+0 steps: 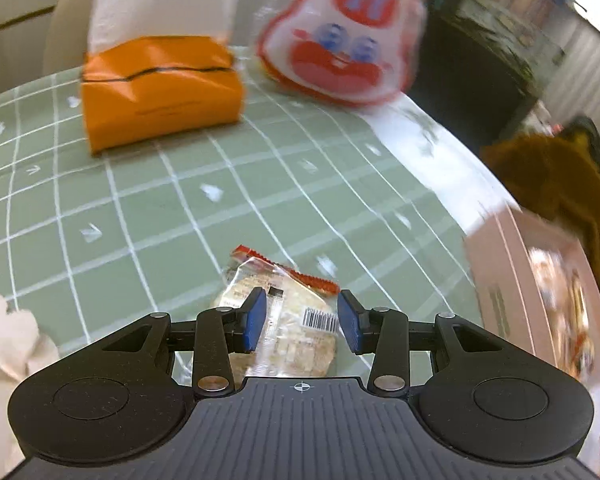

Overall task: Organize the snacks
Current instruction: 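Grasp the blue seaweed snack bag with the left tool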

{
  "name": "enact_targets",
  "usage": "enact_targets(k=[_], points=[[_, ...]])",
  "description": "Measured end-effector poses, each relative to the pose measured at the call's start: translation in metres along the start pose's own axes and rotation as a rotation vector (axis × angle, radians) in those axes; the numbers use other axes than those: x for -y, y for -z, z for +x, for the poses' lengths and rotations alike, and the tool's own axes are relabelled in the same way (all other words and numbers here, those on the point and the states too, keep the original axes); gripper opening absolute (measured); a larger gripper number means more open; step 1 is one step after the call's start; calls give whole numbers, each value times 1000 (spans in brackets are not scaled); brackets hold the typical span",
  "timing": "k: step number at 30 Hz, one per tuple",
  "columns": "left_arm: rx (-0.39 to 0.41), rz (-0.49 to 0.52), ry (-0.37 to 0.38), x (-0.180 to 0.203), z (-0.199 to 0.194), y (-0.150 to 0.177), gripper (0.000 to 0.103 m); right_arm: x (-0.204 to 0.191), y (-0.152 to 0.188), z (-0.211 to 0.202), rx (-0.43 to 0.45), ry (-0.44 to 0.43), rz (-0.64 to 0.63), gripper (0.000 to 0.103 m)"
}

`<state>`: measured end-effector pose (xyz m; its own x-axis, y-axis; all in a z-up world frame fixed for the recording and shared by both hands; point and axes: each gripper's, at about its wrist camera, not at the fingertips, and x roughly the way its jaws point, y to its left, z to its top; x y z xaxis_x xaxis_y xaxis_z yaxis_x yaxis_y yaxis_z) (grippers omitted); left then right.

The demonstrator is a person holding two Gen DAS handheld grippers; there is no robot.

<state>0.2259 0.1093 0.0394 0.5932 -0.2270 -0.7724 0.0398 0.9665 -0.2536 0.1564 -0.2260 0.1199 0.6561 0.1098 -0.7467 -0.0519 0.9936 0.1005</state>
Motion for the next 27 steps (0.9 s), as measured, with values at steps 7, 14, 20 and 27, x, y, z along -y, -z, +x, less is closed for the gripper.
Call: enact_targets(k=[7,14,20,27], points=[[-38,56,88,46,-26,52,44,-7,67,-31,-33,8,-68,63],[-87,113,217,95,-61,105,44,2,132,-49,-155,-30,18,63],[-261,193,430,143,-55,148,44,-3,178,-50,-185,-25,80,54],[-292,273,431,172,-39,165,48,-1,196,-51,-146,-81,169,40]])
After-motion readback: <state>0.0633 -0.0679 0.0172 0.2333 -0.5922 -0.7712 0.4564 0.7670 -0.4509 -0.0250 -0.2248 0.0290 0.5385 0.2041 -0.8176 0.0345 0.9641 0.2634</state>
